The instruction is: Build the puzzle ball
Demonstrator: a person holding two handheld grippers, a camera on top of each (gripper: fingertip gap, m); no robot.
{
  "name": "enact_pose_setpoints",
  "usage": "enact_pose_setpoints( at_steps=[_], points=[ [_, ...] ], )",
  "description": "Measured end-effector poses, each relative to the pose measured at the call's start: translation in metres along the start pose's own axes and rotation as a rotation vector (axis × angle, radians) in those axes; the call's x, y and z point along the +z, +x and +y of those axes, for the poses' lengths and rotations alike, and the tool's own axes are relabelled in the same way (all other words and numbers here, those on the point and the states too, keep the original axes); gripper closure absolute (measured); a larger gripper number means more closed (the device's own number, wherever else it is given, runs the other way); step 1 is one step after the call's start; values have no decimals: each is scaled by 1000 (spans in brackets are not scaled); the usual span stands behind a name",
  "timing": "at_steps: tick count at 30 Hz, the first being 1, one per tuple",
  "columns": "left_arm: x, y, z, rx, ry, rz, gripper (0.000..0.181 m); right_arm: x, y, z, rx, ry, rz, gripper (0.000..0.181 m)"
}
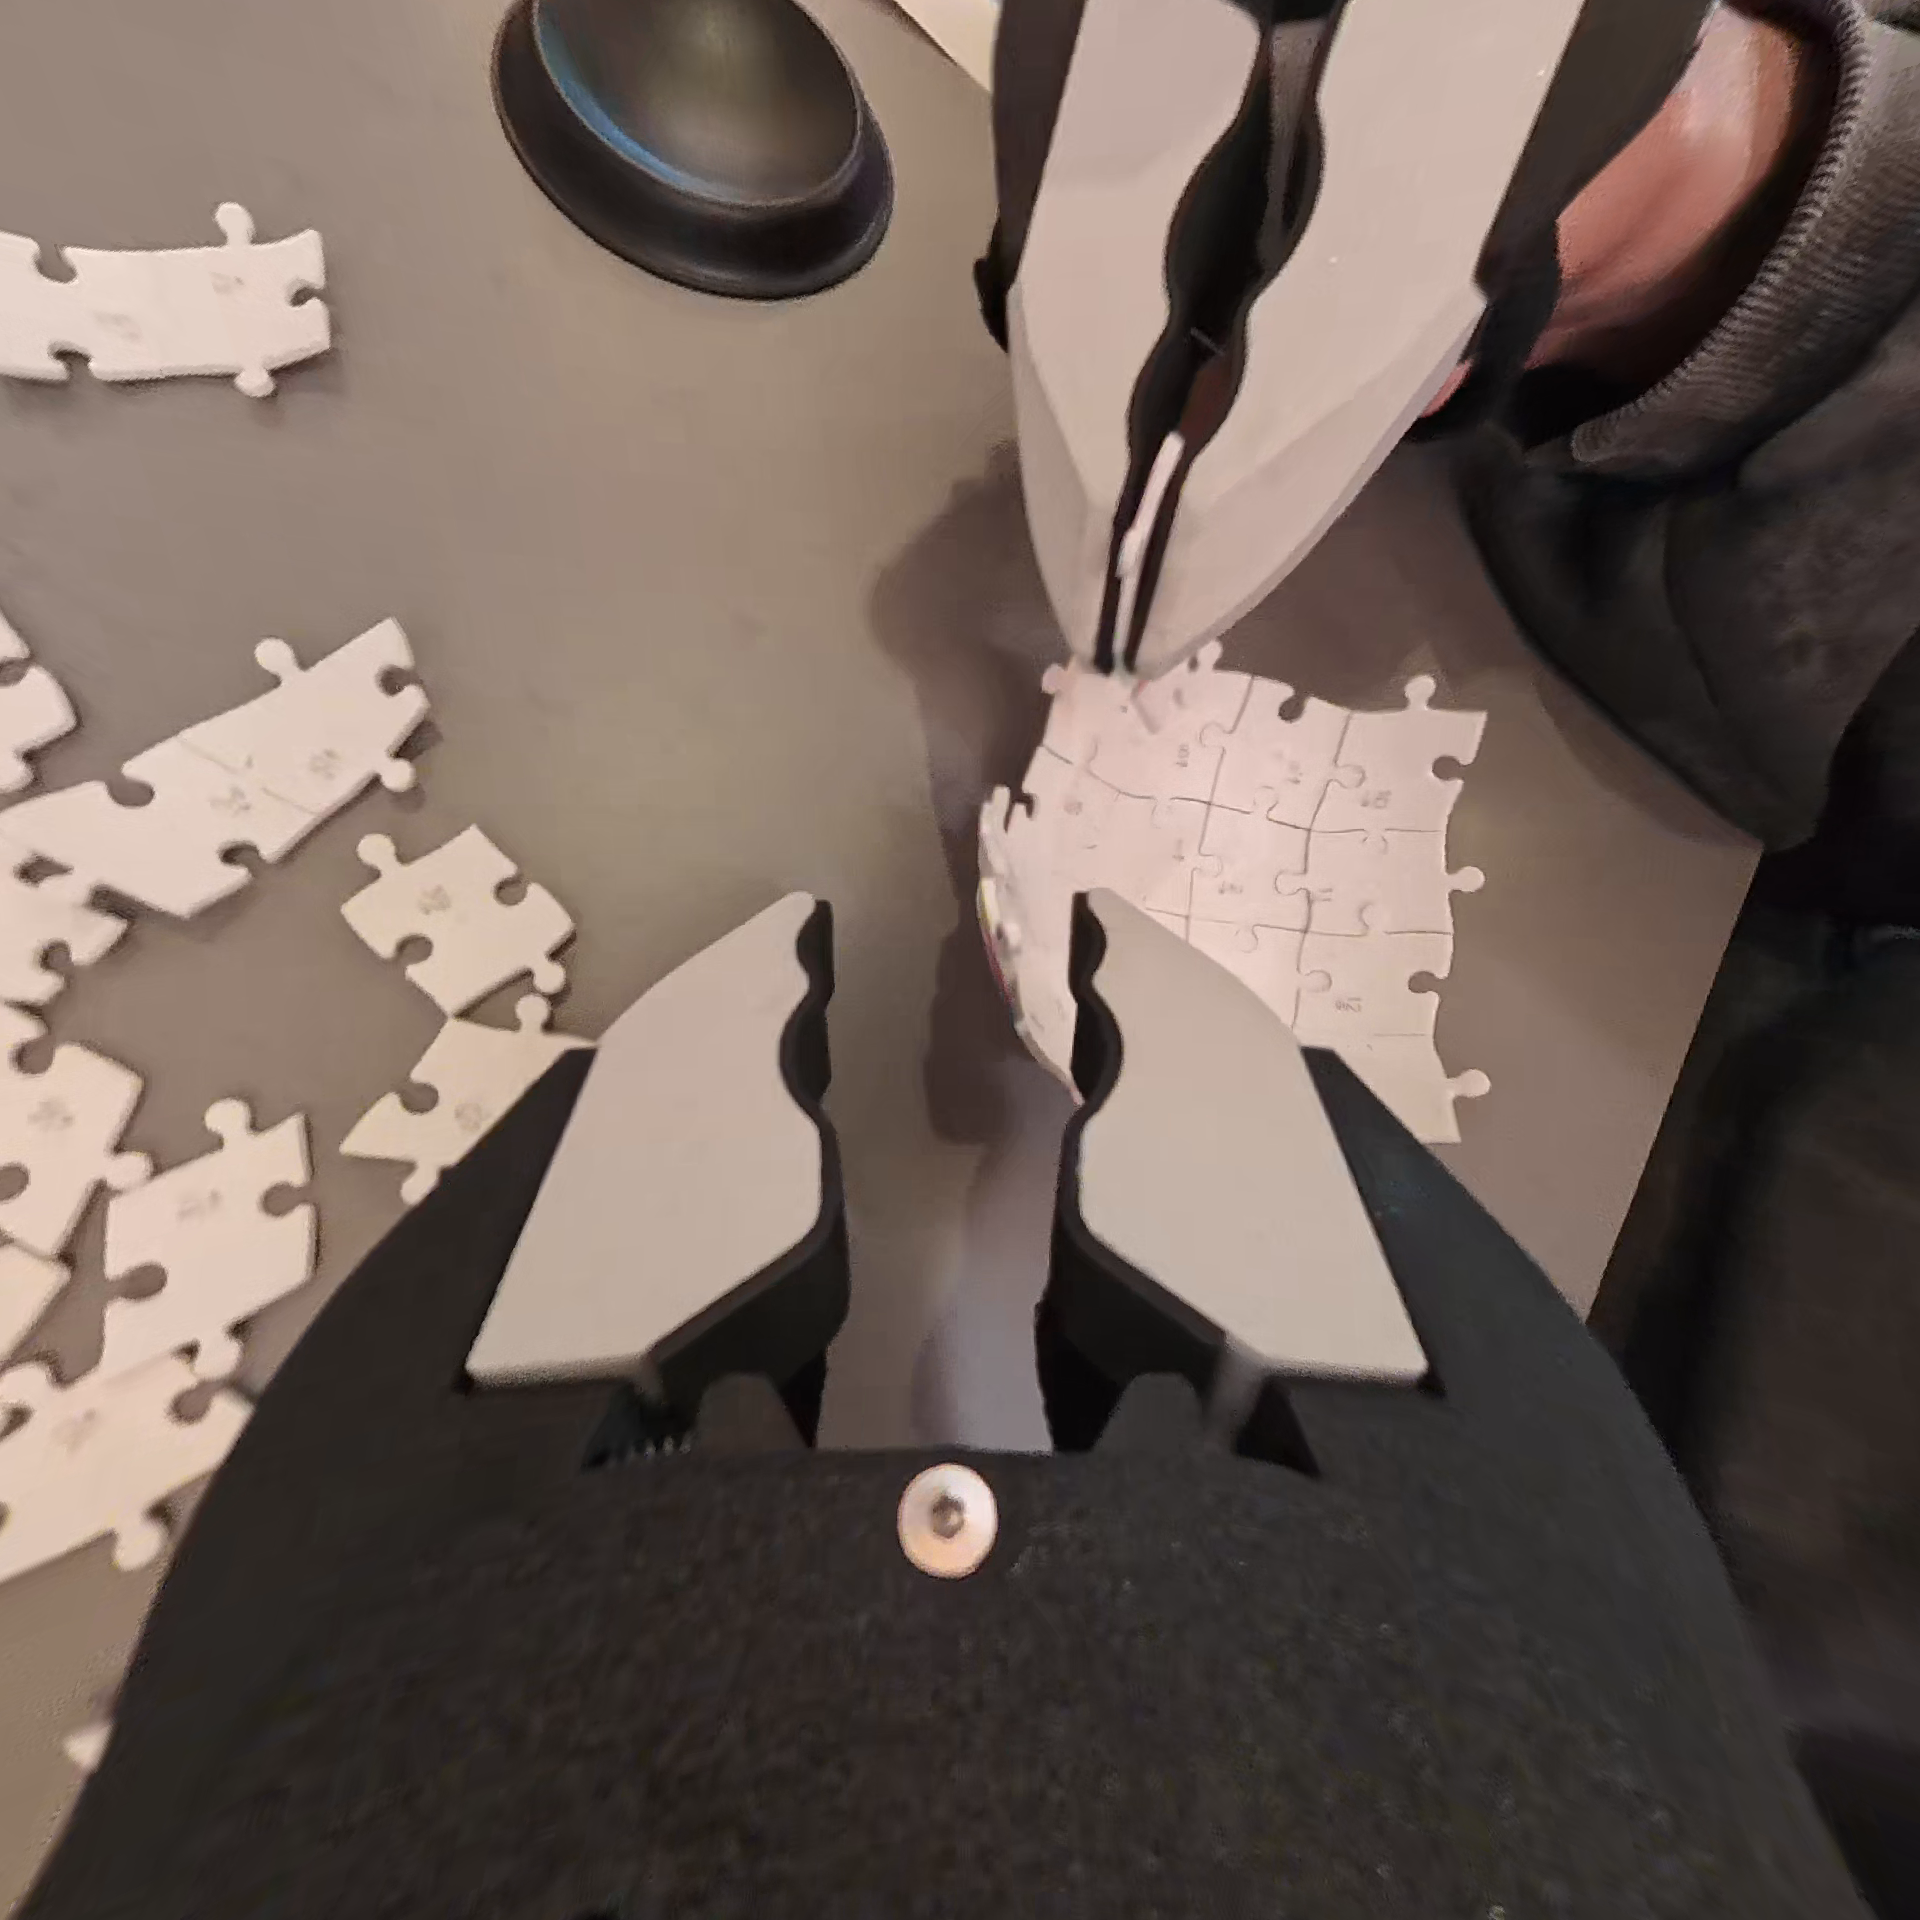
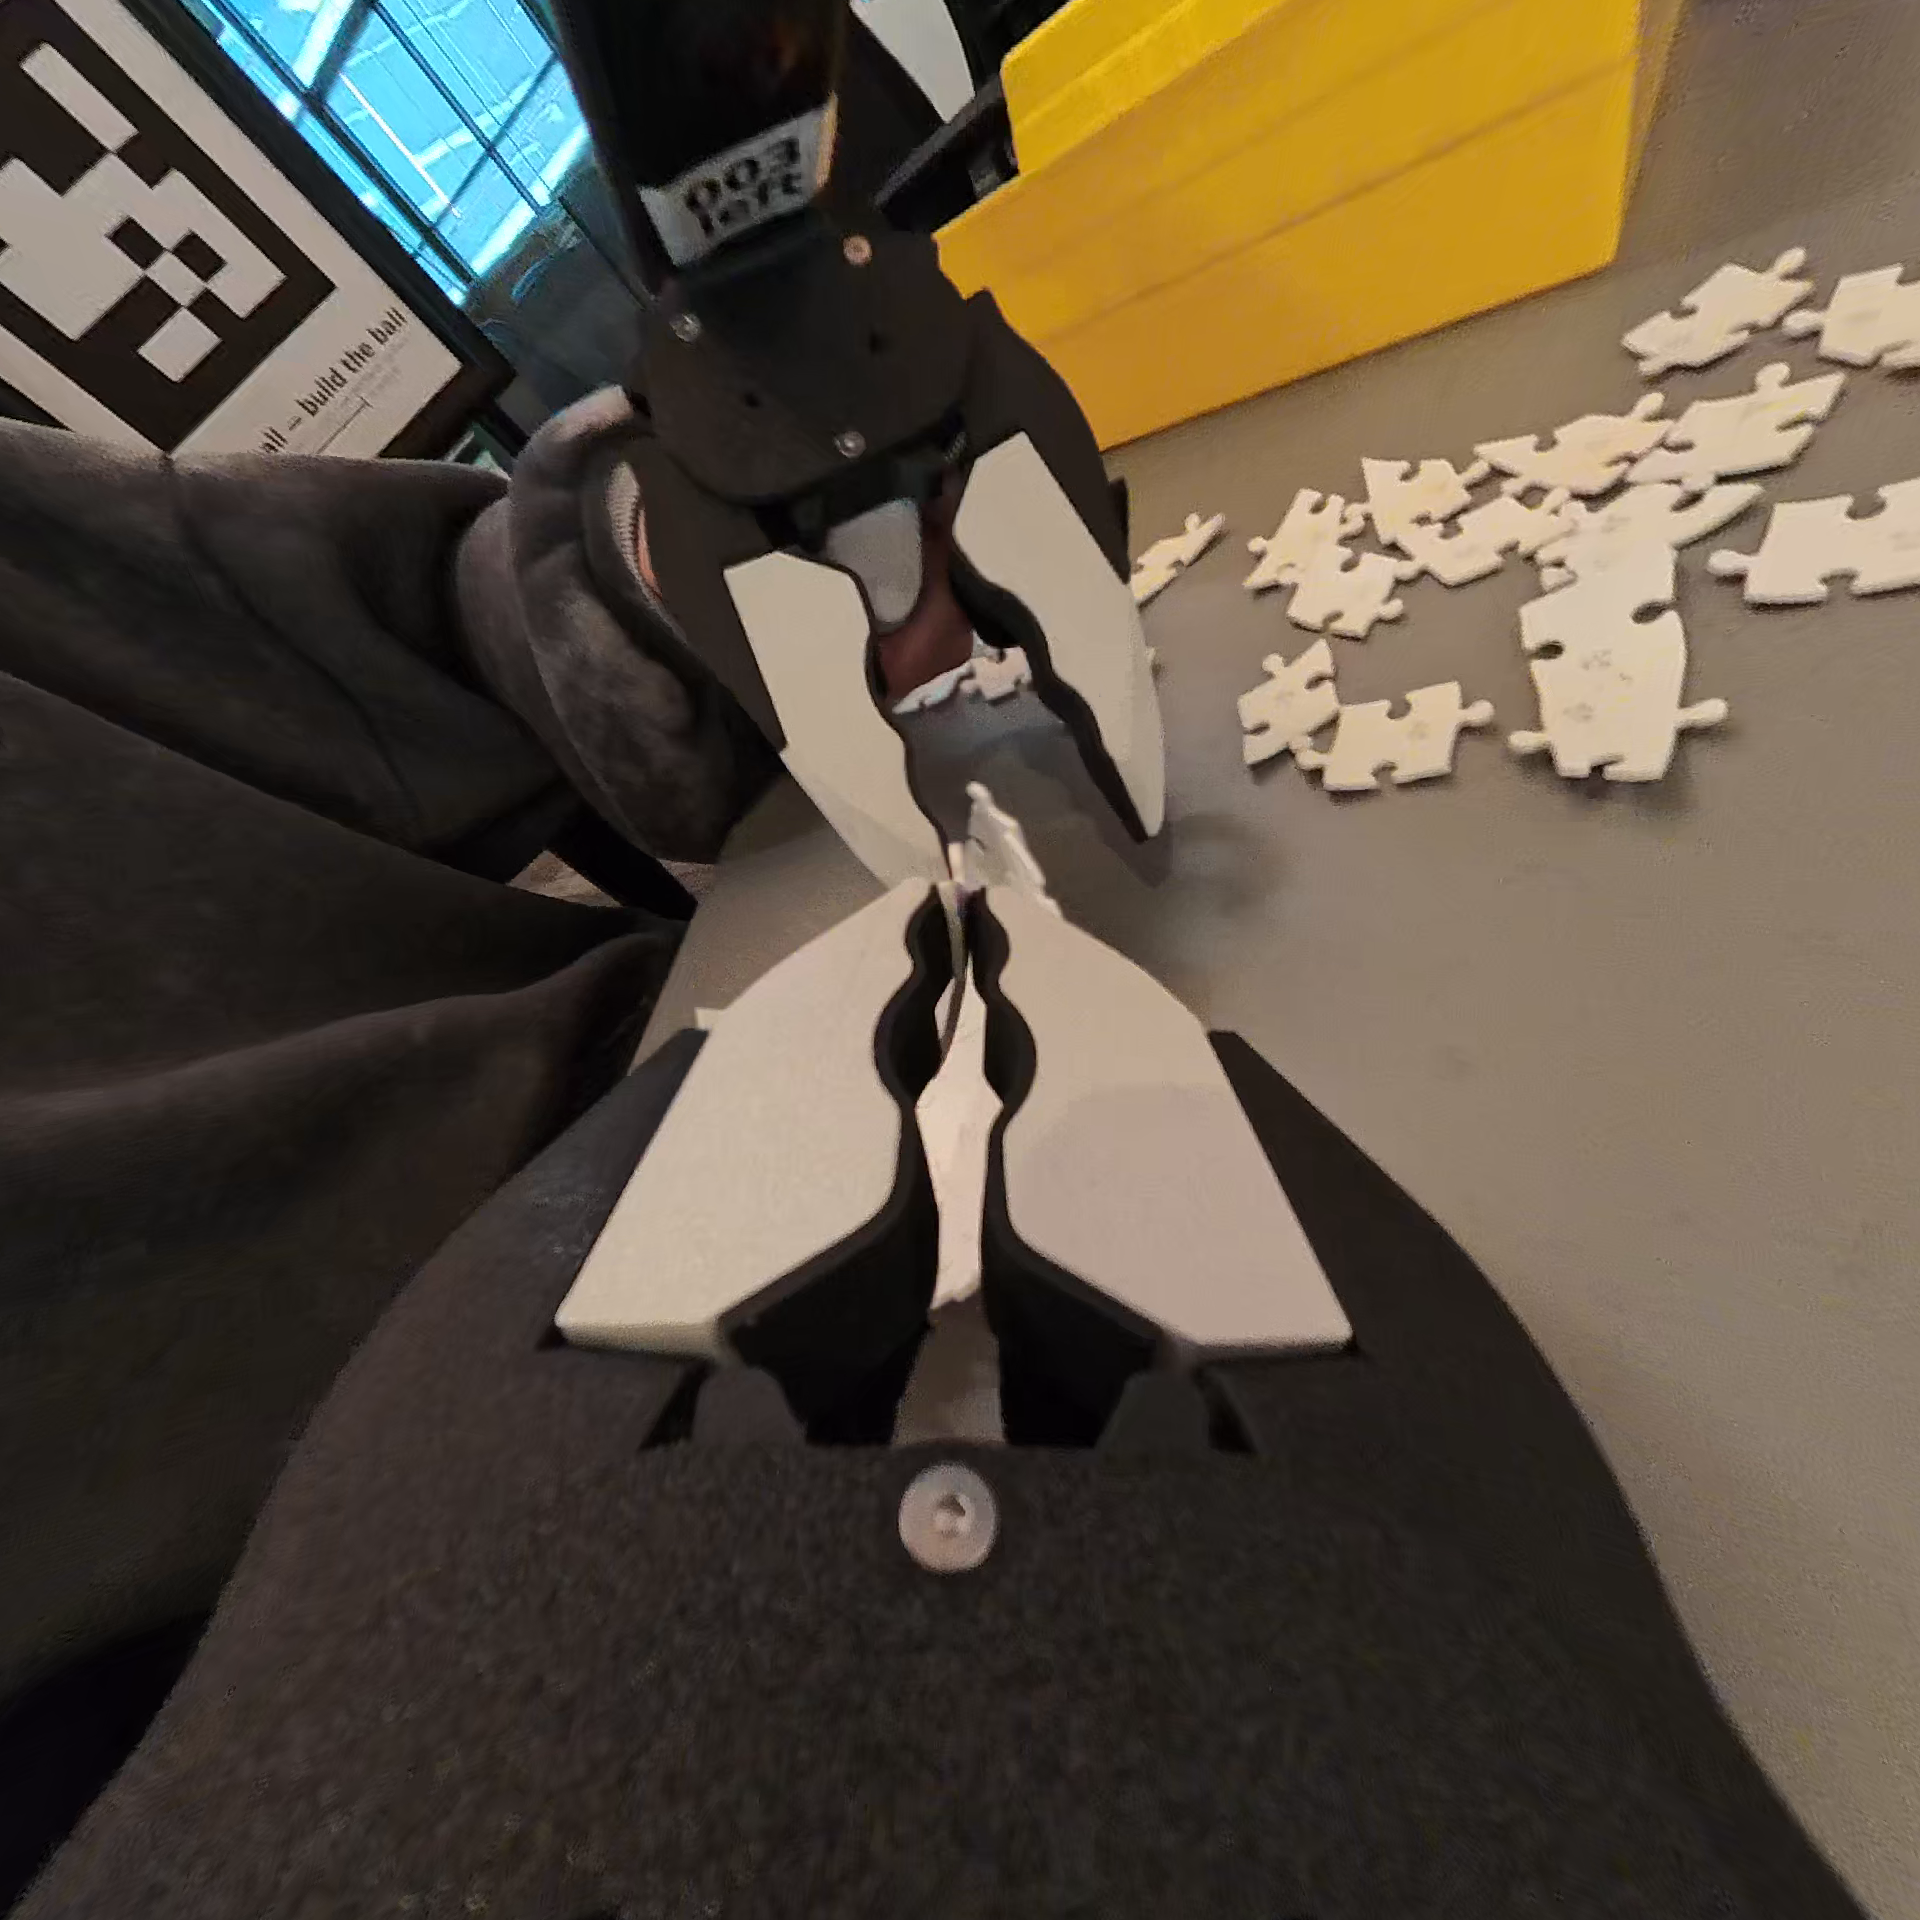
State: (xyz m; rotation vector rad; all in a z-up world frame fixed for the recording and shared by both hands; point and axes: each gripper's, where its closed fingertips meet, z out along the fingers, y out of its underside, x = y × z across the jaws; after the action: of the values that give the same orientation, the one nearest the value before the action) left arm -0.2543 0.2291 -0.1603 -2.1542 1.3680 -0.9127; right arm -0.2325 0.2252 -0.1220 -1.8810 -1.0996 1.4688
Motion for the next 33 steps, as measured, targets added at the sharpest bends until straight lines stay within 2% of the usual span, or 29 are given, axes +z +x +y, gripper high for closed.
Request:
enact_pose_setpoints(
  at_steps=[8,16,25,33],
  points=[
    [6,10,-7,46,-30,76,177,2,9,12,28,-18,15,178],
    [9,6,-2,42,-58,93,179,7,7,13,14,-33,17,178],
    [15,9,2,3,-87,208,179,13,12,22,55,-78,31,178],
    [18,7,4,-28,-137,276,179,22,23,37,83,-178,123,178]
  ],
)
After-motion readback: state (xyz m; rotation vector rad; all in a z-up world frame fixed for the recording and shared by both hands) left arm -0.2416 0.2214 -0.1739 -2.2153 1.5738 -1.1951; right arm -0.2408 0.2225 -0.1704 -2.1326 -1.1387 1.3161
